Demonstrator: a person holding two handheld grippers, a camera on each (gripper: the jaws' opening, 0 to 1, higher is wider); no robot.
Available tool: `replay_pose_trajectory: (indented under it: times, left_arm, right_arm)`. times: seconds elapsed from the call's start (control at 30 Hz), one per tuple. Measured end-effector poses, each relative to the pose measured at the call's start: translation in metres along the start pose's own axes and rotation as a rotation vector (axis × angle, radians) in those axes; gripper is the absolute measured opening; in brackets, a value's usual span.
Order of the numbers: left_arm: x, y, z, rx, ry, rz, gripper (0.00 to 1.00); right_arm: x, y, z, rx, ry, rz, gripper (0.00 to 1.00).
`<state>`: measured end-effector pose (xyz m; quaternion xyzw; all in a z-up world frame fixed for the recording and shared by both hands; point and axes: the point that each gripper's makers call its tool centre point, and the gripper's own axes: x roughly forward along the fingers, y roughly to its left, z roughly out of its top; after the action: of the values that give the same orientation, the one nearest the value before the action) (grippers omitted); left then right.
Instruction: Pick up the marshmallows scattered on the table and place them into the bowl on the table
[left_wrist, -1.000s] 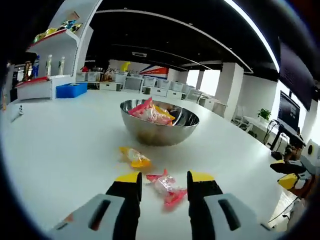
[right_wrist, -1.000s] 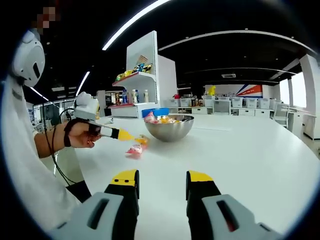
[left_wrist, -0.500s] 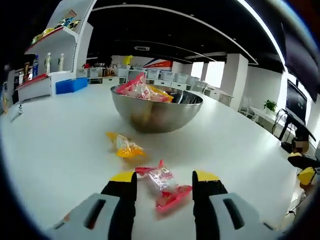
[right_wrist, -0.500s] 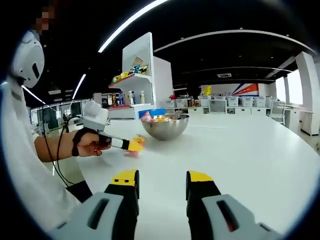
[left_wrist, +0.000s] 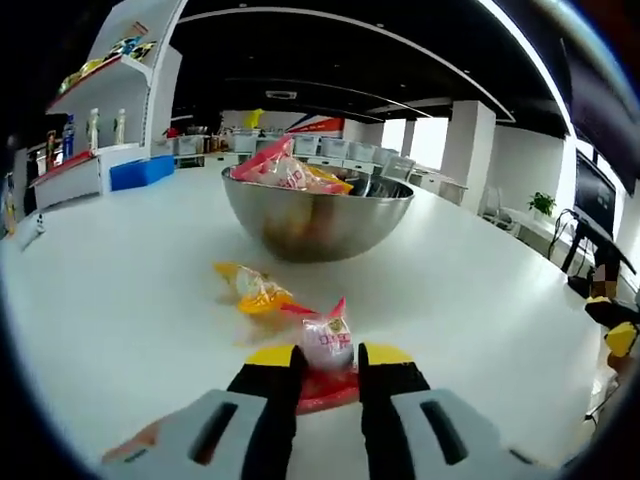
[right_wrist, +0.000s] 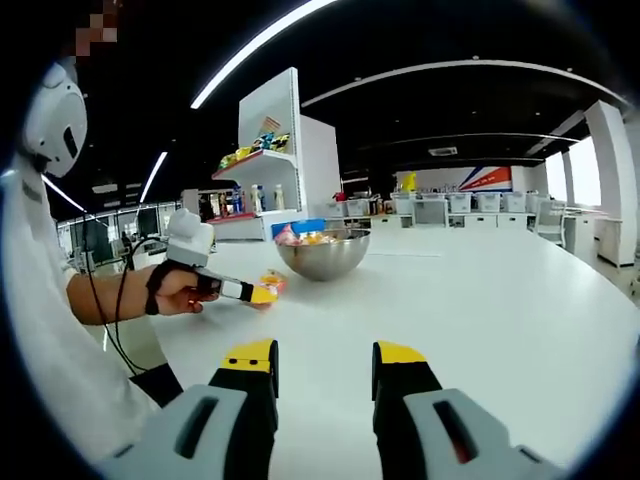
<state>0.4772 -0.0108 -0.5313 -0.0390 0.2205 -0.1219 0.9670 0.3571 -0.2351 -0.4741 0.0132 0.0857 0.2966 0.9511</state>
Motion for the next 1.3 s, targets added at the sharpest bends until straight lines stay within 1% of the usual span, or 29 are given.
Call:
replay_pose_trajectory:
  times: [0.13,0.2,0.27,0.5,0.73,0.83,0.97,1.07,1.3]
  left_arm:
    - [-0.001,-0.001,0.000,0.014,-0.005,-0.015,0.20]
    - [-0.004,-0.003,-0.001,0.006,-0.002,-0.046,0.19]
    - [-0.008,-0.004,0.002,-0.001,-0.005,-0.062,0.19]
    - [-0.021,-0.006,0.008,0.013,-0.026,-0.096,0.19]
    - [-0.036,0.000,0.016,0.014,-0.058,-0.110,0.18]
    - [-0.042,0.001,0.020,0.012,-0.070,-0.130,0.18]
    - [-0.050,0.005,0.024,0.008,-0.082,-0.141,0.18]
    - [-0.057,0.010,0.031,0.005,-0.100,-0.148,0.18]
    - [-0.064,0.018,0.044,0.025,-0.124,-0.149,0.18]
  right_arm:
    - [0.002,0.001,0.000,0.002,-0.001,0.002,0.37]
    - [0.004,0.002,0.000,0.004,0.002,0.006,0.37]
    - [0.006,0.002,-0.002,0.004,0.011,0.008,0.37]
    - [0.008,0.003,0.005,-0.006,-0.003,0.015,0.37]
    - [0.011,0.003,0.010,-0.019,-0.003,0.020,0.37]
    - [0.013,0.006,0.013,-0.027,-0.003,0.025,0.37]
    - [0.016,0.007,0.016,-0.031,-0.001,0.026,0.37]
    - [0.020,0.009,0.020,-0.036,0.003,0.024,0.37]
    - [0.030,0.018,0.027,-0.050,-0.002,0.038,0.37]
